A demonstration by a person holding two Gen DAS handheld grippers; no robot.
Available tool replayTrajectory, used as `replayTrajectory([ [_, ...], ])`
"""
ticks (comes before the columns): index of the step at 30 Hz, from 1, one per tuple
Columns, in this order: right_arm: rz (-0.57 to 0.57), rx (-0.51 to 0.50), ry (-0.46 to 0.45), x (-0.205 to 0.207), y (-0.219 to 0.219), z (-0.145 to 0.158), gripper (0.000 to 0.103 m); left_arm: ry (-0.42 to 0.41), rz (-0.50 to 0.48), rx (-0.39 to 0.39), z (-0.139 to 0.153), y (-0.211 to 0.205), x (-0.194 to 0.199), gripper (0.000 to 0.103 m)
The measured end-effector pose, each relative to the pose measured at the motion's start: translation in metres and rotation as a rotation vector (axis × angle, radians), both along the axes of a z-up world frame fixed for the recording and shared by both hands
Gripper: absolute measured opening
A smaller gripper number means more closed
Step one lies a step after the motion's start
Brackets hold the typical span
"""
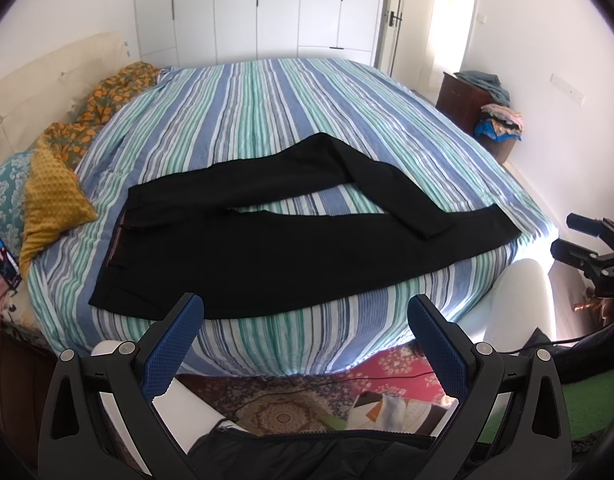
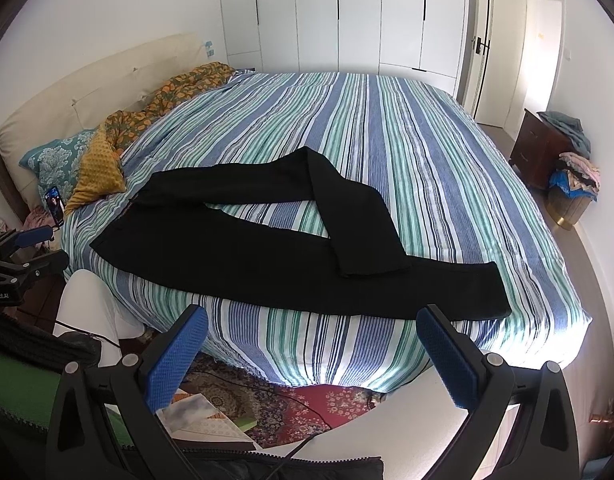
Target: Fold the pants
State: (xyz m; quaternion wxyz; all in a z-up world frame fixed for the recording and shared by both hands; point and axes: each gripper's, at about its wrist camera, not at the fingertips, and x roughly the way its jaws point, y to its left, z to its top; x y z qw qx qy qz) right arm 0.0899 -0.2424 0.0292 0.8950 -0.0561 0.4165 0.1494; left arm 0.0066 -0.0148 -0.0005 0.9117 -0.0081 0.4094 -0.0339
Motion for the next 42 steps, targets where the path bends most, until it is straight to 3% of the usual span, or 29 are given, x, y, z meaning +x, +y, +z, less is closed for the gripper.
replayTrajectory([
  [42,0.010,-0.013,-0.018,0.0007,0.0069,-0.0089,0.103,0.007,-0.004,-0.004,-0.0019,-0.0029,0.0021,0.102],
])
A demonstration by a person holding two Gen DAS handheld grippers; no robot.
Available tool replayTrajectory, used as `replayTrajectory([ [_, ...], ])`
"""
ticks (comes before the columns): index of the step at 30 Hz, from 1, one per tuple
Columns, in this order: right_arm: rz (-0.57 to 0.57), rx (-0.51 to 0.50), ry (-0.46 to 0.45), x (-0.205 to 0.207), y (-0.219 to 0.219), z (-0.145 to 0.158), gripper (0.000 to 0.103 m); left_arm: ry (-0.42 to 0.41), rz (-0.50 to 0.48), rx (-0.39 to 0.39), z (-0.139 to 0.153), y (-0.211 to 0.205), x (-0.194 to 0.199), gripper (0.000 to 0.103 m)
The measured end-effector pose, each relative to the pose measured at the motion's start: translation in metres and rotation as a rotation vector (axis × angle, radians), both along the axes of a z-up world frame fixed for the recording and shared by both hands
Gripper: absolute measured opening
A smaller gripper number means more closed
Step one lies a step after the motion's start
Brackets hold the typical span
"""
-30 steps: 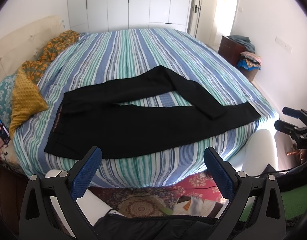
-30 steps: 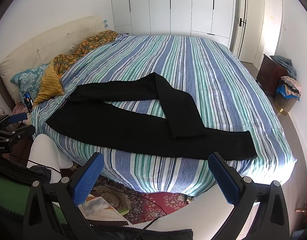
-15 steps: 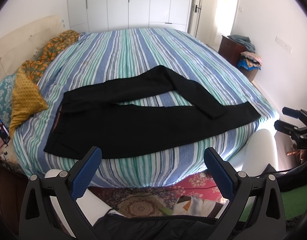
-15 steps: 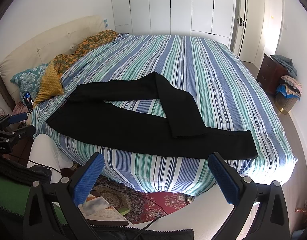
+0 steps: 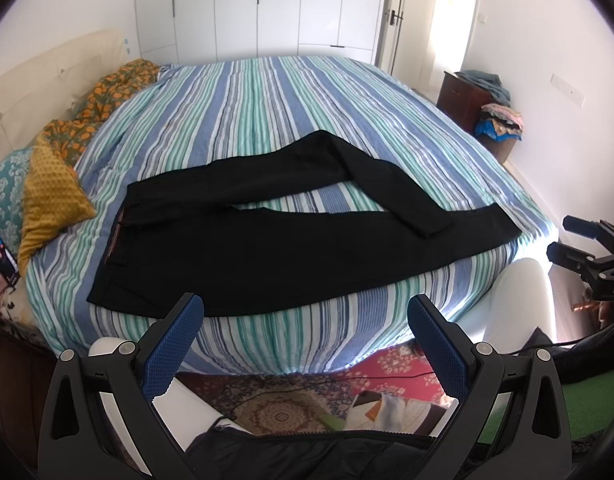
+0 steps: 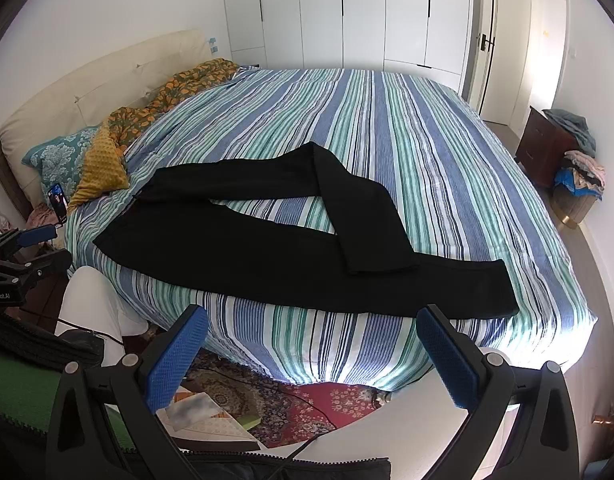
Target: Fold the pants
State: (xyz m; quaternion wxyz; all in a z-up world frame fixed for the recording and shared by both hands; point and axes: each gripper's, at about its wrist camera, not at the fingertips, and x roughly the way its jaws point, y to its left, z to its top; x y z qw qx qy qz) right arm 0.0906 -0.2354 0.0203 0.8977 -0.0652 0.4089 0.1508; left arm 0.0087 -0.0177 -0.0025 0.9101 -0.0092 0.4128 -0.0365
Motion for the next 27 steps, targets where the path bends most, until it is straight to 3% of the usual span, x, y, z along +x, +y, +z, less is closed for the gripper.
replayTrajectory([
  [27,0.004,0.005,0.020,0.0005,0.0004,-0.0031,0.103,0.003,0.000,-0.001,0.0006,0.0020,0.0013,0.102],
])
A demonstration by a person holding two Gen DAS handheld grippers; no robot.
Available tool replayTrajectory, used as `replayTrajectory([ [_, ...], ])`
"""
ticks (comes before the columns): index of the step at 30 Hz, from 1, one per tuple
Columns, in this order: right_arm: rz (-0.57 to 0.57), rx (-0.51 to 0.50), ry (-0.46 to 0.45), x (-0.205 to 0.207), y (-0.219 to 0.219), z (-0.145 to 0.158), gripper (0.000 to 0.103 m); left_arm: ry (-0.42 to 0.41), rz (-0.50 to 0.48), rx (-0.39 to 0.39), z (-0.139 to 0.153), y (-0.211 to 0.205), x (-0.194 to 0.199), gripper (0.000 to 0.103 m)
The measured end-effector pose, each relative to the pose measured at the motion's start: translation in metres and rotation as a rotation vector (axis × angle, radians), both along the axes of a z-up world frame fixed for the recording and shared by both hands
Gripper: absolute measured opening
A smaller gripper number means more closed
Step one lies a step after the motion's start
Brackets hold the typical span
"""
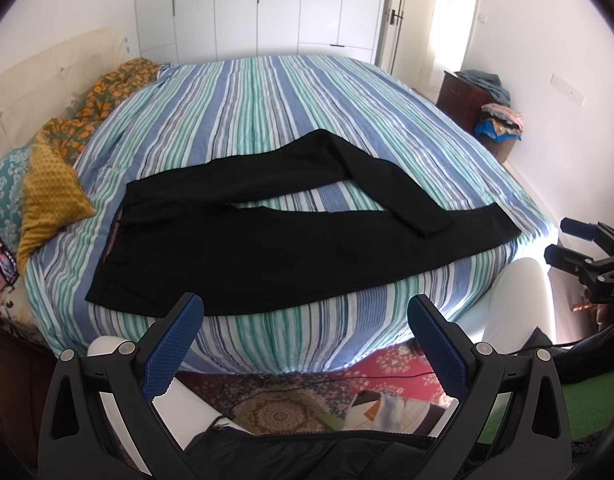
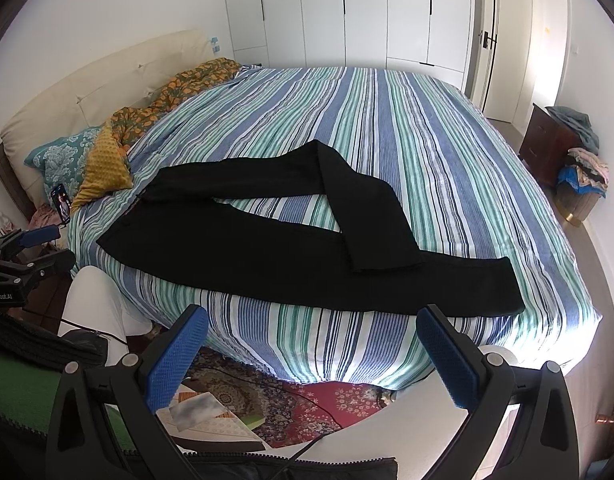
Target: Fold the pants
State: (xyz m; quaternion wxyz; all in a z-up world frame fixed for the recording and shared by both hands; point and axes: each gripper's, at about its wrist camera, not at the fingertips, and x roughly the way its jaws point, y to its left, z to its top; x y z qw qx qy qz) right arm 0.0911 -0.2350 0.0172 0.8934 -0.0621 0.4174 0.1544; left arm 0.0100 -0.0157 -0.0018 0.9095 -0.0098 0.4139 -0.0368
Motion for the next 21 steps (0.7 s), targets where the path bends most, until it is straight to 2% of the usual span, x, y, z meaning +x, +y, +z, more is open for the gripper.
replayTrajectory([
  [21,0.004,0.005,0.010,-0.0008,0.0045,-0.0030,0.103,0.001,-0.001,-0.001,-0.0011,0.0000,-0.0001,0.102],
])
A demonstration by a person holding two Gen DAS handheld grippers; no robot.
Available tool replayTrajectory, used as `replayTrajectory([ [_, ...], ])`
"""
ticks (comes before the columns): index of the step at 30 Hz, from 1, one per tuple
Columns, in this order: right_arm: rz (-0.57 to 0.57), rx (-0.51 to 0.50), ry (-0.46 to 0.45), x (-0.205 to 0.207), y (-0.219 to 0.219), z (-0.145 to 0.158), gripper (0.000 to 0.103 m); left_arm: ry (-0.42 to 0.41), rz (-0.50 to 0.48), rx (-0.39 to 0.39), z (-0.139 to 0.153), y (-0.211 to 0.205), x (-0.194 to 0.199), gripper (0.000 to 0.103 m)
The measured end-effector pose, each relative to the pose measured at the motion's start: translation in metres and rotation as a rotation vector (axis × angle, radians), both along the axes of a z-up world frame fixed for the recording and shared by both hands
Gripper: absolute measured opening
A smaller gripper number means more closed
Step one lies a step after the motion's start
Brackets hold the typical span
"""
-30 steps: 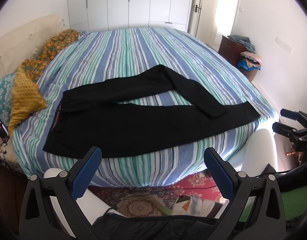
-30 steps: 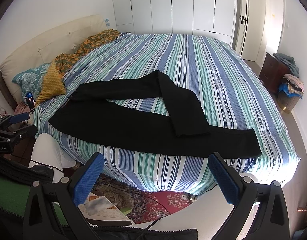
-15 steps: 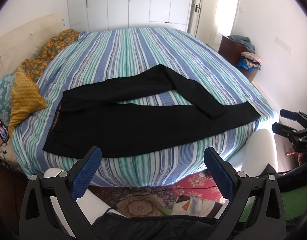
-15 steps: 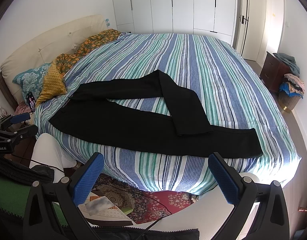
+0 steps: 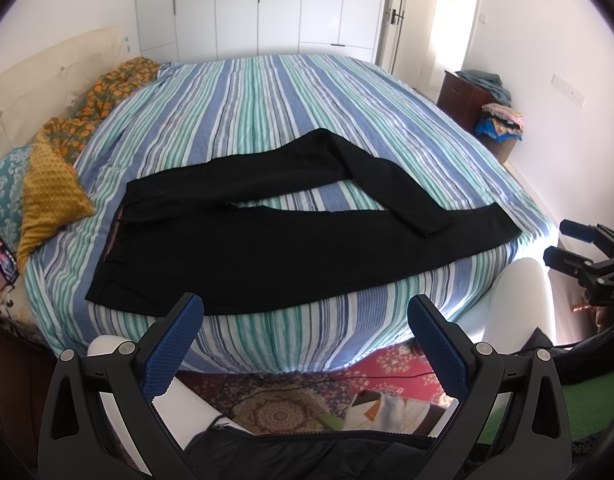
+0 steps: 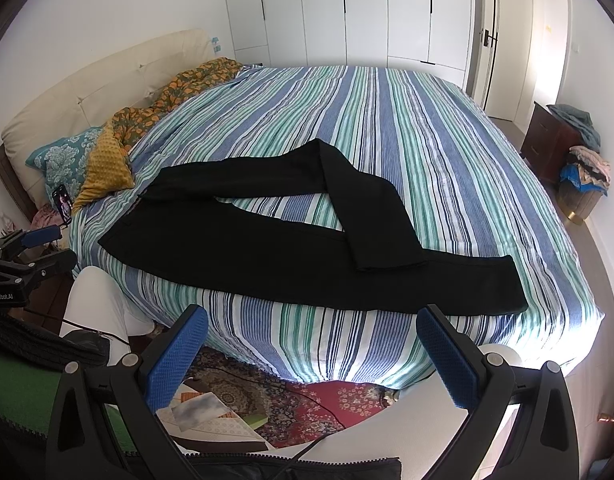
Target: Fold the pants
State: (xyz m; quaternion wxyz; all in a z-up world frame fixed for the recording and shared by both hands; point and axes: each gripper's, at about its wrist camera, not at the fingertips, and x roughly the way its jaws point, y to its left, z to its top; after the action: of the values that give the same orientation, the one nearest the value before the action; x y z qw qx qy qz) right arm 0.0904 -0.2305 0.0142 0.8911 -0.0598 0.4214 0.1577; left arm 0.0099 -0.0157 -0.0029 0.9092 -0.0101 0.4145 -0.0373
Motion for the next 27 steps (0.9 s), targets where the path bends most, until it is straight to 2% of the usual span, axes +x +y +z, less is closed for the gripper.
replayTrajectory([
  [27,0.013,0.010,0.028,0.0056,0.0001,-0.0016,0.103,0.009,0.002,-0.003,-0.0066,-0.0024,-0.0022,0.102],
])
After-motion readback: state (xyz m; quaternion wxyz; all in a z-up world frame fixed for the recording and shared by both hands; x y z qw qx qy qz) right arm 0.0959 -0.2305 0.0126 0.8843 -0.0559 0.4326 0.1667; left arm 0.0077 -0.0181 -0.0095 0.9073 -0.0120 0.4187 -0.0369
